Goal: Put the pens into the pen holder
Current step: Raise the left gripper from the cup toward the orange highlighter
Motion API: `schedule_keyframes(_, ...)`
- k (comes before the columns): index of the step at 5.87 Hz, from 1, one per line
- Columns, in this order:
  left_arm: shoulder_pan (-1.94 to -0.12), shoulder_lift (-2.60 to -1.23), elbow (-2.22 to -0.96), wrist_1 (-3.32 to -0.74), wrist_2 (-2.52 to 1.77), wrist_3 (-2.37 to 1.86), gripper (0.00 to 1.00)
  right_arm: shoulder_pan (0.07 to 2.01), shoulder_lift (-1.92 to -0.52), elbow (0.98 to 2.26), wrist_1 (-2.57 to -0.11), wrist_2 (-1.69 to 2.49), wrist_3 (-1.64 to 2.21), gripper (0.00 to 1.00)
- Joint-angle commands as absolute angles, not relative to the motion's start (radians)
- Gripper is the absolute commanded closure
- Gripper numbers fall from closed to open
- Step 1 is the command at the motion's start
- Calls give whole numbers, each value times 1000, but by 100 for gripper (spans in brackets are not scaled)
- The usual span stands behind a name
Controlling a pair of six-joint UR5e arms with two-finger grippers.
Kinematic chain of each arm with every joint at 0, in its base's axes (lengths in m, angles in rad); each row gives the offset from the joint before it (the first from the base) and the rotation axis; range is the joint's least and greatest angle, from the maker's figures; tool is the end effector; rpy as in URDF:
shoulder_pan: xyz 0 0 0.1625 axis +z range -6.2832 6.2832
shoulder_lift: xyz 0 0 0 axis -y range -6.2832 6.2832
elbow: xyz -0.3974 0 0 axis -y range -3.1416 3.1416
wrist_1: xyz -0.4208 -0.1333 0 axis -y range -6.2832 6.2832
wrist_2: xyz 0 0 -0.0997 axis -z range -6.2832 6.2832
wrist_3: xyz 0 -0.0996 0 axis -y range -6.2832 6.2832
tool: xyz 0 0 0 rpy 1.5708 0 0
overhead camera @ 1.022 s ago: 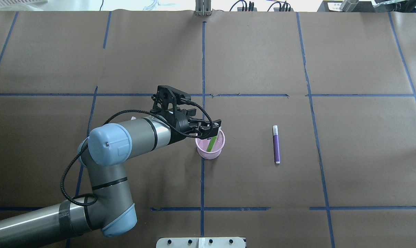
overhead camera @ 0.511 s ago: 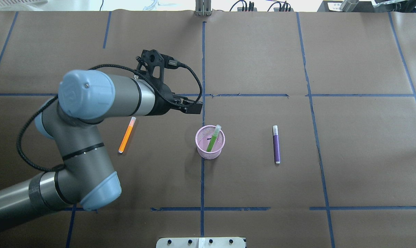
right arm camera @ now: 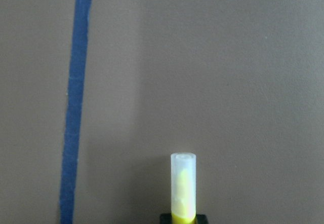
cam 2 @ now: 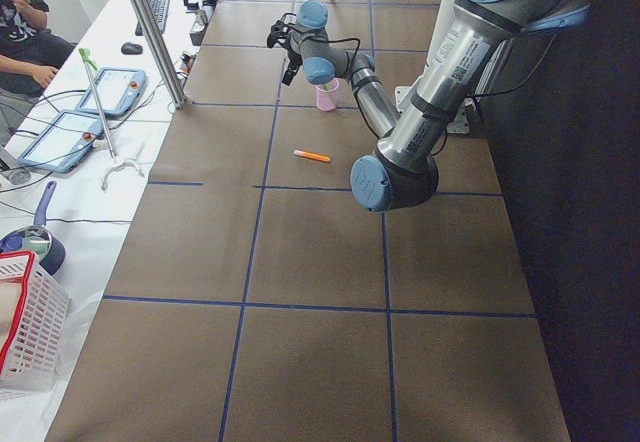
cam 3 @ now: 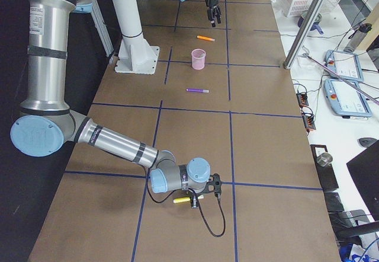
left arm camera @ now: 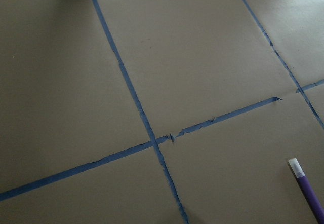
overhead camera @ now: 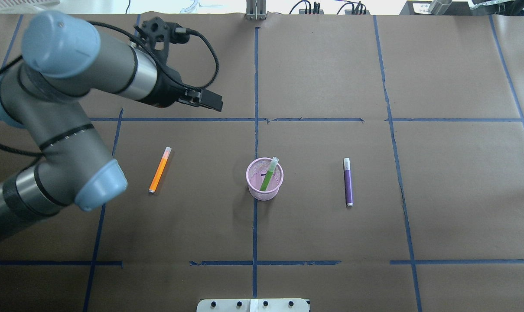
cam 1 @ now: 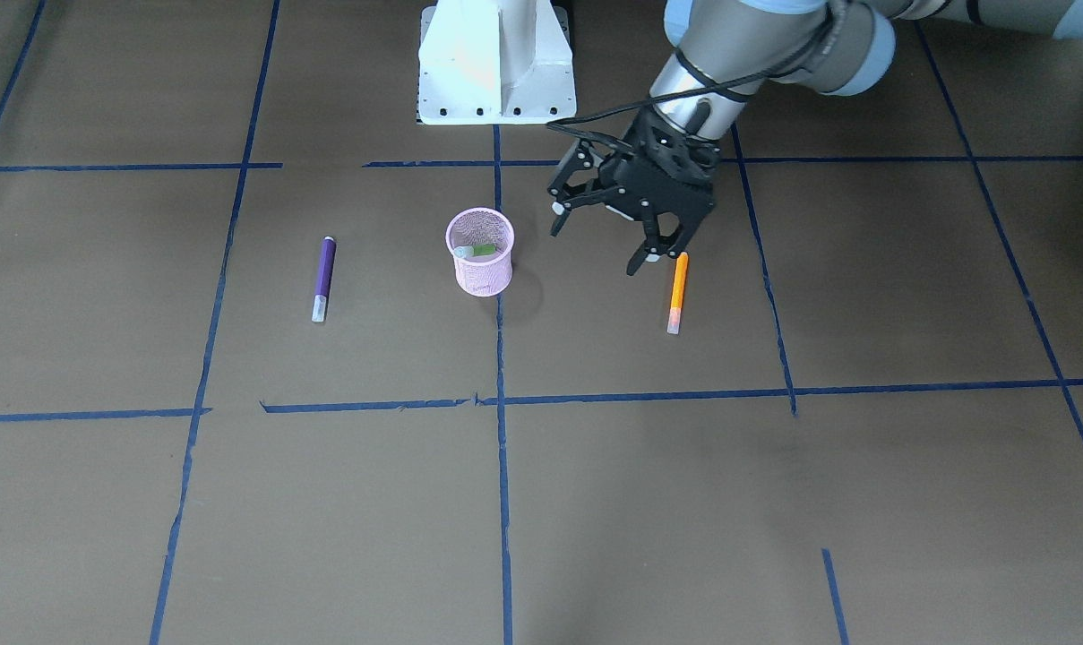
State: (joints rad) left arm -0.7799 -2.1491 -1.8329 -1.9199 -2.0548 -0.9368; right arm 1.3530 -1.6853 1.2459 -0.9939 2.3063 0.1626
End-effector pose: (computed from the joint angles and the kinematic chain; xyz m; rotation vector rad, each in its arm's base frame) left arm 0.3775 -0.4956 0.1221 0.4323 1.1587 0.1608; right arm -0.0311 -0.4482 0.7958 -0.0100 -0.7462 -0.1032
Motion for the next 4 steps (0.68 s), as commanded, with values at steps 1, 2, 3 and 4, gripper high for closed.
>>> schedule_keyframes(1,-886,-2140,-1830,-1840,-2231,-930,0,1353,-1686,1250,-994,2303,163,94)
schedule_keyframes(2,-905,-2120,-1829,-1792,-2294,-928,0,1353,-1680,1274,-991,2303,161,97)
schedule_keyframes(3,-900,-2091,-1813,-1770,-2318,-928,0,1354,-1680,1349,-991,2296,164,100)
schedule_keyframes(4,-888,-2050,-1806,-1769,-2319,-913,0,1355,-1677,1395,-989,2295,166,100)
